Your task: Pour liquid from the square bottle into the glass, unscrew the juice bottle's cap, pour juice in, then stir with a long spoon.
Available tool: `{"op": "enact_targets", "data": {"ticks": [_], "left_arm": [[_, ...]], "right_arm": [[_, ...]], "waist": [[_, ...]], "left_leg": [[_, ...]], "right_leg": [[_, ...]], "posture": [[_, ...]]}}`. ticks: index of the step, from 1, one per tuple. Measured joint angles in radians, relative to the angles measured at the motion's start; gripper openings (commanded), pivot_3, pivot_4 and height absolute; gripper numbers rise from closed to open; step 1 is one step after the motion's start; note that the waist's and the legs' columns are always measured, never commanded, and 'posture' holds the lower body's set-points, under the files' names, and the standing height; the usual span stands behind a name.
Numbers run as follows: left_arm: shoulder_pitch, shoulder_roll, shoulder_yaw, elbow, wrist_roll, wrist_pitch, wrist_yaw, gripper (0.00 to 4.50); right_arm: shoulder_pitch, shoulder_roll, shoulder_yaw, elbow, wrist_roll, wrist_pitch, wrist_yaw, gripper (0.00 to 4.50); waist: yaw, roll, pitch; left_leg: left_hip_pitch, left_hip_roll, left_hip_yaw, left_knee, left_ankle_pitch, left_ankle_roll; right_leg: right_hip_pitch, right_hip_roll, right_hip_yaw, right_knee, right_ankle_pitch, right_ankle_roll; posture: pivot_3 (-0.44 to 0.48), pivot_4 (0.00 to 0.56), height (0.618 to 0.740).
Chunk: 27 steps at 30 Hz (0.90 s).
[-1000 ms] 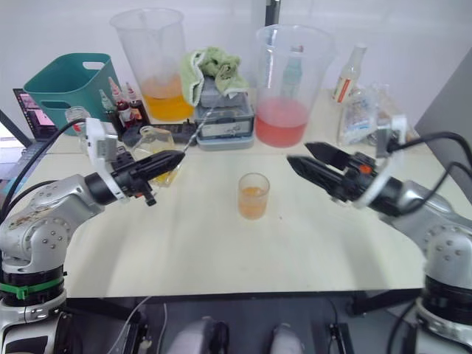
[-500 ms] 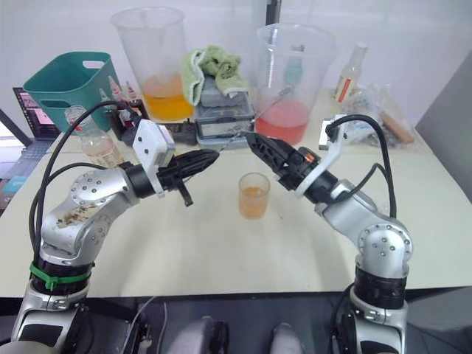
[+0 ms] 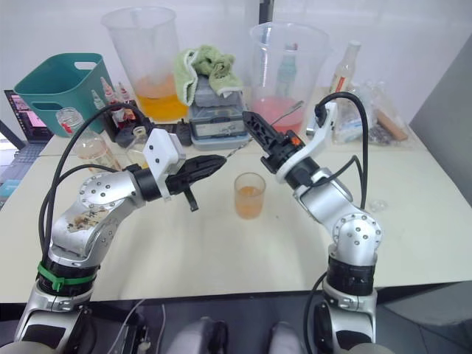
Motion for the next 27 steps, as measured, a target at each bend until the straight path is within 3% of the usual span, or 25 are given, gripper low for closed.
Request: {"op": "enact_targets", "data": {"ticks": [4,21,25,27], "left_arm": [[0.0,-0.006,0.0,0.003,0.0,0.0,0.0,0.0],[0.0,-0.034,0.0,0.005,-0.002,0.017,0.001,0.0],[0.0,-0.031,0.013,0.003,-0.031,0.024,-0.022,1.29],[0.0,0.012,0.052,0.008,-0.048,0.006,-0.055,1.97]], "right_arm": [[0.0,0.011,-0.001,0.0,0.008,-0.006,-0.015,0.02],[0.011,0.009,0.004,-0.002,0.011,-0.032,-0.027,0.02],[-0.005,-0.034,0.006,0.013,-0.004,-0.033,0.006,0.0],[-0.036,-0.074,-0.013,0.033,-0.002,-0.034,0.031,0.0]], "waist": [[-0.001,0.0,0.0],[-0.002,0.0,0.0],[-0.003,0.0,0.0],[-0.007,0.0,0.0]], "left_leg": [[0.0,0.0,0.0,0.0,0.0,0.0],[0.0,0.0,0.0,0.0,0.0,0.0],[0.0,0.0,0.0,0.0,0.0,0.0],[-0.001,0.0,0.0,0.0,0.0,0.0]], "right_leg": [[0.0,0.0,0.0,0.0,0.0,0.0],[0.0,0.0,0.0,0.0,0.0,0.0],[0.0,0.0,0.0,0.0,0.0,0.0],[-0.002,0.0,0.0,0.0,0.0,0.0]], "posture": [[0.0,0.15,0.739],[0.0,0.15,0.739],[0.0,0.15,0.739],[0.0,0.15,0.739]]}}
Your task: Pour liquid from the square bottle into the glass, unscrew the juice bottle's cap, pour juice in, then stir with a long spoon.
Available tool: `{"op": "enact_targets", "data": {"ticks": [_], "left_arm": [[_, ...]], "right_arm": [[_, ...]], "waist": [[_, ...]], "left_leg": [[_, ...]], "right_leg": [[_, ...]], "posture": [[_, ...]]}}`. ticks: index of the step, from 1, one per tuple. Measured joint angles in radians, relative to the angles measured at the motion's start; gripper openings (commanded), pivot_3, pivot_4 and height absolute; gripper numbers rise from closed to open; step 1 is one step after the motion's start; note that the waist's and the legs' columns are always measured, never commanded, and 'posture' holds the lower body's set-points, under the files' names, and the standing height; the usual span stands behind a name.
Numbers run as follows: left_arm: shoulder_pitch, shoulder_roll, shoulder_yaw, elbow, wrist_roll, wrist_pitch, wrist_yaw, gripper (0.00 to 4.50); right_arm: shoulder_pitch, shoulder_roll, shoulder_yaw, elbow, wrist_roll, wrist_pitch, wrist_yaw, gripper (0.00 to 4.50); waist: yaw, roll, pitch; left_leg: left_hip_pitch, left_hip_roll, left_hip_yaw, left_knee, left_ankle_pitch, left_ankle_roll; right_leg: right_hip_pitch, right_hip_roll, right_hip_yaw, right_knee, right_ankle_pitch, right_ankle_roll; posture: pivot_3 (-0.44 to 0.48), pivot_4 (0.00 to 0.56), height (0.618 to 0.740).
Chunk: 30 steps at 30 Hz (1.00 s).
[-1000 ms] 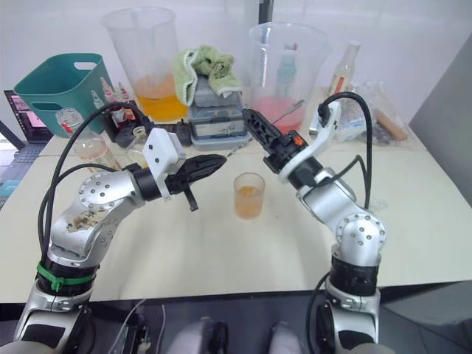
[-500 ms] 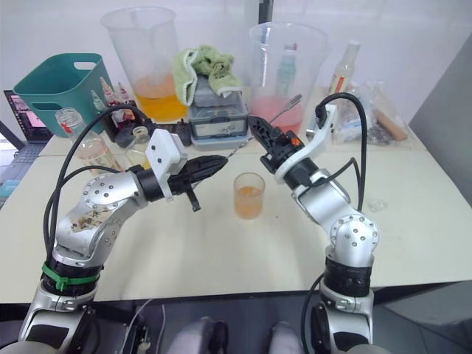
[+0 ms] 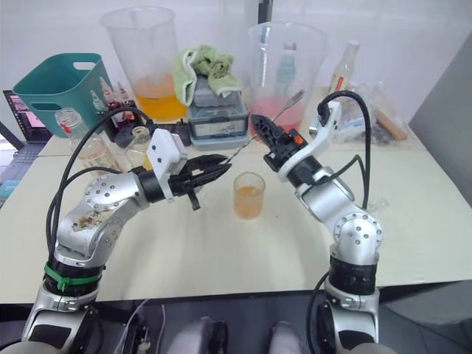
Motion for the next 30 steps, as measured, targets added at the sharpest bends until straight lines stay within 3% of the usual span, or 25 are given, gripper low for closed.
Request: {"op": "enact_targets", "data": {"ticks": [7,8,11,17,21,30], "left_arm": [[-0.005,0.096,0.171,0.034,-0.159,0.106,-0.06,4.33],[0.008,0.119,0.182,0.029,-0.181,0.128,-0.074,4.42],[0.09,0.188,0.199,0.014,-0.215,0.168,-0.123,4.42],[0.158,0.213,0.213,0.014,-0.246,0.178,-0.162,4.42],[0.21,0.212,0.212,-0.001,-0.246,0.178,-0.156,4.42],[0.31,0.2,0.198,-0.083,-0.226,0.174,-0.1,4.42]], "right_arm": [[-0.139,-0.187,-0.058,0.107,-0.002,0.009,0.149,0.0],[-0.16,-0.218,-0.057,0.127,-0.005,0.019,0.182,0.0],[-0.207,-0.328,-0.057,0.185,-0.057,0.043,0.282,0.0],[-0.236,-0.429,0.038,0.22,-0.192,0.086,0.506,0.0],[-0.235,-0.465,0.1,0.221,-0.29,0.094,0.631,0.0],[-0.223,-0.432,0.205,0.19,-0.506,0.029,0.751,0.0]], "waist": [[-0.003,0.0,0.0],[-0.005,0.0,0.0],[-0.008,0.0,0.0],[-0.008,0.0,0.0],[-0.006,0.0,0.0],[-0.003,0.0,0.0]], "left_leg": [[-0.001,0.0,0.0,0.0,0.0,0.0],[-0.001,0.0,0.0,0.0,0.0,0.0],[-0.001,0.0,0.001,-0.001,0.0,0.0],[-0.001,0.0,0.001,0.0,0.0,0.001],[-0.002,0.0,0.001,0.0,0.0,0.001],[-0.003,0.0,0.001,0.0,0.0,0.0]], "right_leg": [[-0.001,0.0,0.0,0.001,0.0,0.0],[-0.001,0.0,0.0,0.001,0.0,0.0],[-0.001,0.0,0.0,0.0,0.0,0.0],[-0.001,0.0,0.001,-0.001,0.0,0.0],[-0.001,-0.001,0.001,-0.001,0.0,0.0],[-0.003,-0.001,0.001,-0.001,0.0,0.0]], "posture": [[0.0,0.15,0.739],[0.0,0.15,0.739],[0.0,0.15,0.739],[0.0,0.15,0.739],[0.0,0.15,0.739],[0.0,0.15,0.739]]}}
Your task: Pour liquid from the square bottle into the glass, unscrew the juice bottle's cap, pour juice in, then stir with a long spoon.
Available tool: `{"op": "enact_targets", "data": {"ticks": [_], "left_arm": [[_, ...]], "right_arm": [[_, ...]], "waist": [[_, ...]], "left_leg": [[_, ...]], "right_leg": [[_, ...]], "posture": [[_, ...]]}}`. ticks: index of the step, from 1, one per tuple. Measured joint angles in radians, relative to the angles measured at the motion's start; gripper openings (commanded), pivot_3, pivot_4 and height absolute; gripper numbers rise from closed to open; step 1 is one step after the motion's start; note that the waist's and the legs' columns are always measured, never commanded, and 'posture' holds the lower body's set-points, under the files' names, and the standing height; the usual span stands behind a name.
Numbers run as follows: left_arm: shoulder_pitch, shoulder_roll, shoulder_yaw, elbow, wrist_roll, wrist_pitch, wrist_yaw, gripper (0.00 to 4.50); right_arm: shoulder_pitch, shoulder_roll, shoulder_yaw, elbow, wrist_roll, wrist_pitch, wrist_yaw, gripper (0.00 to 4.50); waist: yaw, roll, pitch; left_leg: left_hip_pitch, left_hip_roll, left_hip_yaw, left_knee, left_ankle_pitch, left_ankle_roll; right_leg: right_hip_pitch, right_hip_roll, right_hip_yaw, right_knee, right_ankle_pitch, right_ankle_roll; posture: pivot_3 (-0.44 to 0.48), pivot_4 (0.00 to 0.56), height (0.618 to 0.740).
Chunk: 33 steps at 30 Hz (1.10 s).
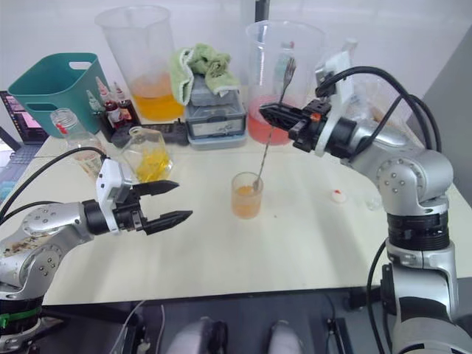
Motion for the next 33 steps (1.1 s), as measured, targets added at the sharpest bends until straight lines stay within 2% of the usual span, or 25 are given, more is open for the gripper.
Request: {"op": "enact_targets", "data": {"ticks": [7,16,29,33], "left_arm": [[0.039,-0.002,0.001,-0.04,-0.002,-0.001,0.033,4.42],[0.073,-0.004,0.001,-0.05,0.004,-0.013,0.046,4.42],[0.073,-0.004,-0.016,-0.05,0.032,-0.021,0.055,4.42],[0.071,-0.004,-0.019,-0.05,0.034,-0.022,0.054,4.42]], "right_arm": [[-0.003,0.063,0.128,-0.038,-0.185,-0.109,0.08,0.0],[-0.003,0.187,0.145,-0.021,-0.256,-0.155,0.122,0.0],[-0.024,0.148,0.177,0.025,-0.364,-0.124,0.197,0.0],[-0.035,0.184,0.164,0.032,-0.39,-0.176,0.187,0.0]], "waist": [[-0.002,0.0,0.0],[-0.001,0.0,0.0],[-0.003,0.0,0.0],[-0.005,0.0,0.0]], "left_leg": [[-0.001,0.0,0.0,0.0,0.0,0.0],[0.0,0.0,0.0,0.001,0.001,-0.002],[-0.001,0.0,0.001,0.0,0.001,-0.002],[-0.001,0.0,0.001,0.0,0.001,-0.002]], "right_leg": [[-0.002,0.0,0.0,0.002,0.0,0.0],[-0.005,0.0,0.001,0.009,0.0,0.0],[-0.007,0.0,0.001,0.01,0.0,-0.001],[-0.007,0.0,0.001,0.01,0.0,-0.001]], "posture": [[0.0,0.15,0.739],[0.0,0.15,0.739],[0.0,0.15,0.739],[0.0,0.15,0.739]]}}
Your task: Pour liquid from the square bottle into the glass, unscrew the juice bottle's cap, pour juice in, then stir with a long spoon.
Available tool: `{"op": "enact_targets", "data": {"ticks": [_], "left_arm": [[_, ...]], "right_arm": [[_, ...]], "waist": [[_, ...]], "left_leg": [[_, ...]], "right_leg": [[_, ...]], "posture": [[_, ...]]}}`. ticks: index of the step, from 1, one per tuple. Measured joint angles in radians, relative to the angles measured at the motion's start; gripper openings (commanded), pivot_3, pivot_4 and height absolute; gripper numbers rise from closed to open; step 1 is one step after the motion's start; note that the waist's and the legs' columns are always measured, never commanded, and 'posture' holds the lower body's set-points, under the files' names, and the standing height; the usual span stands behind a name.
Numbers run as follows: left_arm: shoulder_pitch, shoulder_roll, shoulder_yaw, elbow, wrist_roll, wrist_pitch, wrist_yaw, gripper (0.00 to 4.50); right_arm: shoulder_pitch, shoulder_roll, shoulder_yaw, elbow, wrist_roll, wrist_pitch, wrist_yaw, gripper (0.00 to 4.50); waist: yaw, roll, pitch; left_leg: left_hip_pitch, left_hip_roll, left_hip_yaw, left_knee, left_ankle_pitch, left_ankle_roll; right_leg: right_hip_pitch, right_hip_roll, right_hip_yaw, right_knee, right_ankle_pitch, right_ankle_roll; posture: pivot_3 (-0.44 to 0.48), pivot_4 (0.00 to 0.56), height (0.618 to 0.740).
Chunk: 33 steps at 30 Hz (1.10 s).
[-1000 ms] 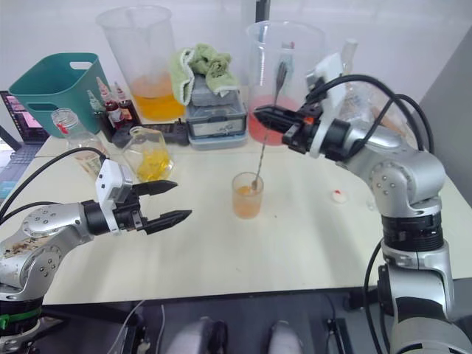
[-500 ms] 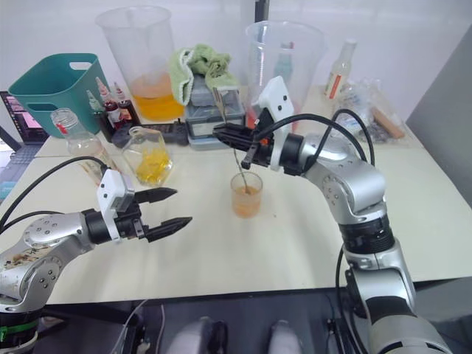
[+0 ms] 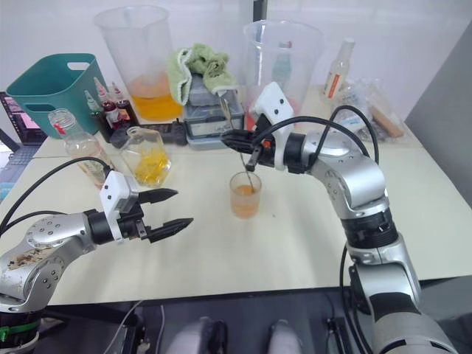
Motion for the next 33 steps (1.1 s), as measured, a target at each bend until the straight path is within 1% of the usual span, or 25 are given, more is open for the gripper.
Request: {"op": "enact_targets", "data": {"ticks": [9,13,15,20,25,29,33], "left_arm": [[-0.004,0.013,-0.009,0.002,0.023,-0.001,-0.005,4.42],[-0.004,0.013,-0.009,0.002,0.029,-0.001,-0.009,4.42],[-0.004,0.013,-0.009,0.003,0.039,-0.003,-0.01,4.42],[-0.003,0.013,-0.009,0.011,0.052,-0.016,-0.017,4.42],[-0.005,0.014,-0.015,0.025,0.07,-0.037,-0.024,4.42],[-0.02,0.014,-0.015,0.034,0.08,-0.038,-0.025,4.42],[-0.034,0.022,-0.015,0.044,0.081,-0.038,-0.028,4.42]], "right_arm": [[0.026,0.11,-0.016,0.055,-0.009,-0.096,-0.013,0.0],[0.027,0.126,-0.032,0.046,0.053,-0.017,0.007,0.0],[0.027,0.115,-0.033,0.019,0.088,0.038,0.018,0.0],[0.024,0.0,-0.037,-0.055,0.127,0.145,0.071,0.0],[0.019,-0.091,-0.03,-0.079,0.102,0.16,0.101,0.0],[0.019,-0.092,-0.03,-0.067,0.067,0.131,0.093,0.0],[0.02,-0.053,-0.031,-0.025,0.038,0.09,0.071,0.0]], "waist": [[-0.001,0.0,0.0],[-0.001,0.0,0.0],[-0.002,0.0,0.0],[0.0,0.0,0.0],[0.001,0.0,0.0],[0.001,0.0,0.0],[0.0,0.0,0.0]], "left_leg": [[0.0,0.0,0.0,0.0,0.0,0.0],[0.0,0.0,0.0,0.0,0.0,0.0],[0.0,0.0,0.0,0.0,0.0,0.0],[0.0,0.0,0.0,0.0,-0.001,-0.003],[0.0,0.0,0.0,0.0,-0.001,-0.002],[0.0,0.0,0.0,0.0,0.0,-0.001],[0.0,0.0,0.0,0.0,0.0,0.0]], "right_leg": [[0.0,0.0,0.0,0.001,0.0,0.0],[0.0,0.0,0.0,0.001,0.0,0.0],[0.0,0.0,0.0,0.001,0.0,0.0],[0.0,0.0,0.0,0.0,0.0,0.0],[0.0,0.0,0.0,0.0,0.0,0.0],[0.0,0.0,0.0,0.0,0.0,0.0],[0.0,0.0,0.0,0.0,0.0,0.0]], "posture": [[0.0,0.15,0.739],[0.0,0.15,0.739],[0.0,0.15,0.739],[0.0,0.15,0.739],[0.0,0.15,0.739],[0.0,0.15,0.739],[0.0,0.15,0.739]]}}
